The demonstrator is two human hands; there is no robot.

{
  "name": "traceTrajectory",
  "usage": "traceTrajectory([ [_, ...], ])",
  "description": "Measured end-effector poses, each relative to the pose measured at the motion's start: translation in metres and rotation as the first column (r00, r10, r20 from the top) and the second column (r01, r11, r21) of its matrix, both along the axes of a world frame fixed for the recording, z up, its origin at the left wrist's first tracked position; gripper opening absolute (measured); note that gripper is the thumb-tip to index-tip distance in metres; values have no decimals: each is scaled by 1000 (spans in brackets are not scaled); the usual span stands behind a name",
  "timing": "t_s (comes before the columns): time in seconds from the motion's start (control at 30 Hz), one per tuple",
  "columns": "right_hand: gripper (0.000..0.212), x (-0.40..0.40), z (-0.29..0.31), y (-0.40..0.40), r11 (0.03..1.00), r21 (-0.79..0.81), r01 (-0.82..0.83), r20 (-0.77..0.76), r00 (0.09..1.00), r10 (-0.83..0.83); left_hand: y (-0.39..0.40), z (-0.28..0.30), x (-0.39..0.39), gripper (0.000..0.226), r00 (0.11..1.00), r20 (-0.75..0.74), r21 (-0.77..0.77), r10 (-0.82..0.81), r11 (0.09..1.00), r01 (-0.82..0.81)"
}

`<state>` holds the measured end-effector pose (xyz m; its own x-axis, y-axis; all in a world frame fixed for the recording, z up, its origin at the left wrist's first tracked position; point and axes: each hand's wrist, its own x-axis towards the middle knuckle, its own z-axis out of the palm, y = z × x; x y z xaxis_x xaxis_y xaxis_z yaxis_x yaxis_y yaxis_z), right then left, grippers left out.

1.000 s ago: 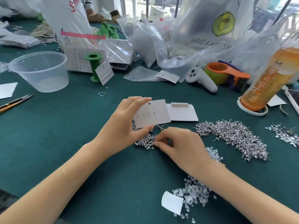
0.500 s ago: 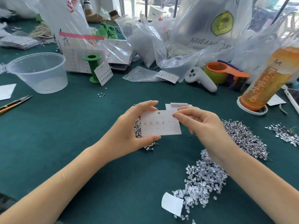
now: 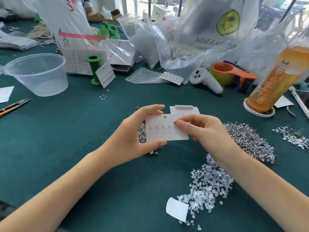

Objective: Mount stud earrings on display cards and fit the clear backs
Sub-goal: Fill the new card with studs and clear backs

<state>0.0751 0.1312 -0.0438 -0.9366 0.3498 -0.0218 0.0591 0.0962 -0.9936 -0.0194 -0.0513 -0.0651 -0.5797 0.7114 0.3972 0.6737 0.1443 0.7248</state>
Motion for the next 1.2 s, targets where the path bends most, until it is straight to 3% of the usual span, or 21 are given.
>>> traceTrajectory([
  [0.4,12,-2,-1,6,992,41,117,-94,989,-113,-1,1,-3,77,998,54,15,11,1000,-12],
  [0.5,9,-3,1,14,976,145,164,-104,983,-150,-3,1,-7,79,996,62,22,62,998,-64],
  [0.67,12,-4,-8,14,938,336,-86,95,994,57,-4,0,-13,80,988,34,39,148,988,-150],
  [0.77,5,-3,-21,6,825,532,-190,142,981,133,-4,0,-14,81,985,25,36,168,985,-169],
  [0.93,17,-6,-27,-3,684,704,-192,133,981,139,-3,-1,-12,81,989,-14,15,150,989,-150],
  [1.2,5,-6,-25,-7,662,731,-168,100,985,139,-3,0,-10,81,987,-25,-9,157,988,-157],
])
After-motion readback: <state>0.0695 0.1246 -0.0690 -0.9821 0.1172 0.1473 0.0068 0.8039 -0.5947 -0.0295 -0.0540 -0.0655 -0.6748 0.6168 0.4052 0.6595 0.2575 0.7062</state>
